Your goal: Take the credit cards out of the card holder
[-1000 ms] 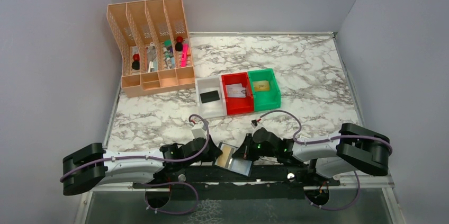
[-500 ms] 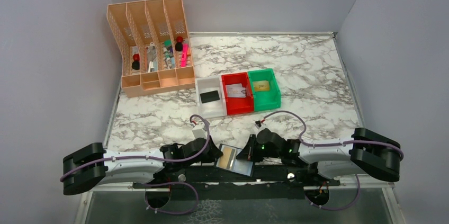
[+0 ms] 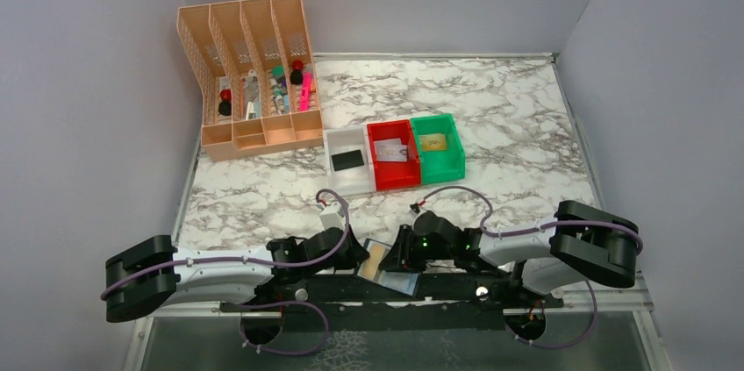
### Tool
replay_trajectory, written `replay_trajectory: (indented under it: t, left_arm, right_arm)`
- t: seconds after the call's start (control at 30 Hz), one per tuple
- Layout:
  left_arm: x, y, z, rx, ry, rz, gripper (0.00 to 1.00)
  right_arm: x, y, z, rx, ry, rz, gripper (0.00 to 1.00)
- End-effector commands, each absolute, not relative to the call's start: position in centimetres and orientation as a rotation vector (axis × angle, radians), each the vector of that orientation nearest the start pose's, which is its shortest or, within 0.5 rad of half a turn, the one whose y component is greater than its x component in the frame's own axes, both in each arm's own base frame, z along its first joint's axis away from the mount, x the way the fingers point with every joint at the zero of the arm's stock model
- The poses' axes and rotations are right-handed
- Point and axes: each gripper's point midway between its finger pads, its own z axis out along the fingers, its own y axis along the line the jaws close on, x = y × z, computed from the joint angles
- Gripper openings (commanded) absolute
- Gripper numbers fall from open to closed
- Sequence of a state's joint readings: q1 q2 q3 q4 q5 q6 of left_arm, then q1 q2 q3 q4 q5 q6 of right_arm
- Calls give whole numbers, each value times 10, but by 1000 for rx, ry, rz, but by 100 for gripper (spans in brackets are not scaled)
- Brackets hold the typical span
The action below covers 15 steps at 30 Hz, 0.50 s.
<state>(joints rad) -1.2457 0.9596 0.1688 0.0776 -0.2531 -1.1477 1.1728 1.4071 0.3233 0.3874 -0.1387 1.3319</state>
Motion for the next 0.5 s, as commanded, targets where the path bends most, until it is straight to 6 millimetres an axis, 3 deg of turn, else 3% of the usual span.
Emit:
replay_trajectory:
  t: [0.0, 0.17, 0.33, 0.47]
  left_arm:
    - [68, -223, -13, 79, 2605, -786, 9]
    - [68, -224, -13, 81, 2608, -785, 8]
    - [69, -225, -12, 79, 2606, -783, 8]
    - [68, -227, -11, 87, 2609, -785, 7]
  right_arm:
    - [53, 290, -17, 293, 2851, 942, 33]
    - [60, 272, -13, 446, 2795, 737, 31]
    - [72, 270, -15, 528, 2727, 557, 31]
    - [74, 289, -27, 494, 2729, 609, 31]
